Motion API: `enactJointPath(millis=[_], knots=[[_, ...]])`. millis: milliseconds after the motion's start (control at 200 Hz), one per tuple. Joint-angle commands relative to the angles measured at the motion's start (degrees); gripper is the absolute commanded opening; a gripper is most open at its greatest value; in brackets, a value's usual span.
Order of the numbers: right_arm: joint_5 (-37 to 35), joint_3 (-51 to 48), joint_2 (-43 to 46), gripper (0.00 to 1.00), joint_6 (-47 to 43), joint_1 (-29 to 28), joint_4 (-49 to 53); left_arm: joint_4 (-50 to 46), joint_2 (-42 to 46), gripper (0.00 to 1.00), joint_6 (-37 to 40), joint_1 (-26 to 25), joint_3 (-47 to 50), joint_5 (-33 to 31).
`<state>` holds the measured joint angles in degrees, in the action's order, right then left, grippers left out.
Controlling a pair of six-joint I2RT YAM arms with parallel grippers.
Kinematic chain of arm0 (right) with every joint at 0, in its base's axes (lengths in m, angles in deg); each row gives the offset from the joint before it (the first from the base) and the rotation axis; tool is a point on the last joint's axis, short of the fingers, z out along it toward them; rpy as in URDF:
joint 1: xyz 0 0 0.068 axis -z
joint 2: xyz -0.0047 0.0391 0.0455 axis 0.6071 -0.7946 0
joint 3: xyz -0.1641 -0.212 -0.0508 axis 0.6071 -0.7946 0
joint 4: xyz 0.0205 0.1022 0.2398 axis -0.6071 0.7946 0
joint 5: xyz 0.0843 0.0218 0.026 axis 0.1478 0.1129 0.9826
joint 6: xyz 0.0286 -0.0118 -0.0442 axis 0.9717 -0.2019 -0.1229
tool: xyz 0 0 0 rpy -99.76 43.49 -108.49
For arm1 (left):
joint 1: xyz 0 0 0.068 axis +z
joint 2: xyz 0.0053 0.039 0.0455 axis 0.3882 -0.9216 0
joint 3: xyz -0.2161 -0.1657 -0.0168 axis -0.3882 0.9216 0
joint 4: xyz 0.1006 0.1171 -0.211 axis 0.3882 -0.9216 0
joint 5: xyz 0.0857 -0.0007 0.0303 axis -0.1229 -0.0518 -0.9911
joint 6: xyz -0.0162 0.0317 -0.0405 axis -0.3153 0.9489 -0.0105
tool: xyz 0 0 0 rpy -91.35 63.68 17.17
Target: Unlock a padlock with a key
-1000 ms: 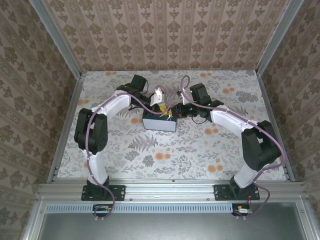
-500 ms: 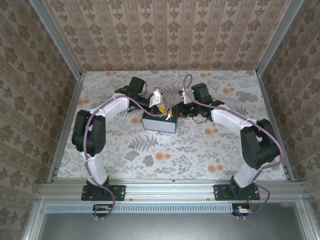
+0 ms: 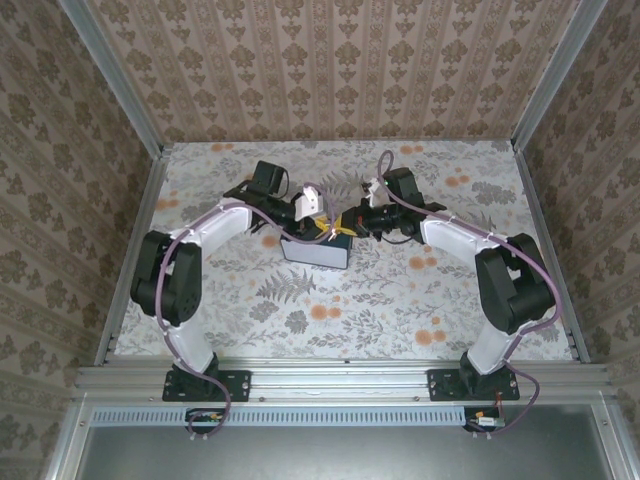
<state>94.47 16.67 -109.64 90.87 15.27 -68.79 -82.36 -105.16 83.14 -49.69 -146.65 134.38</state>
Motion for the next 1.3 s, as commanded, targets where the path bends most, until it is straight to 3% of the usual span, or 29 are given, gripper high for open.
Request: enactJointPath(millis=[0, 245, 625, 845, 945, 1085, 1295], knots=[[3.2, -1.7, 0.8, 0.00, 12.7, -1.7, -7.7, 5.2, 3.1, 0.00, -1.5, -5.0, 3.0, 2.9], [3.9, -6.1, 2.8, 0.00, 27.7, -1.9, -13.9, 9.5, 7.9, 0.00, -1.0, -7.5, 6.4, -0.5], [4.0, -10.8, 5.8, 0.00, 42.0, -2.7, -19.1, 12.4, 12.2, 0.00, 0.6, -10.7, 10.0, -5.7], [4.6, -9.2, 6.0, 0.00, 41.0, -3.4, -17.7, 13.7, 10.2, 0.00, -1.0, -9.3, 9.9, -6.0], [5.3, -8.0, 6.6, 0.18, 37.9, -2.9, -15.6, 14.1, 9.2, 0.00, -2.8, -7.4, 9.6, -3.3], [4.8, -5.3, 8.7, 0.30, 27.7, -2.0, -4.3, 15.5, 9.1, 0.00, -5.0, -5.3, 10.3, 0.9], [2.2, -2.4, 11.9, 0.30, 14.4, -0.7, 12.5, 15.4, 8.6, 0.00, -6.2, -4.0, 9.9, 2.8]])
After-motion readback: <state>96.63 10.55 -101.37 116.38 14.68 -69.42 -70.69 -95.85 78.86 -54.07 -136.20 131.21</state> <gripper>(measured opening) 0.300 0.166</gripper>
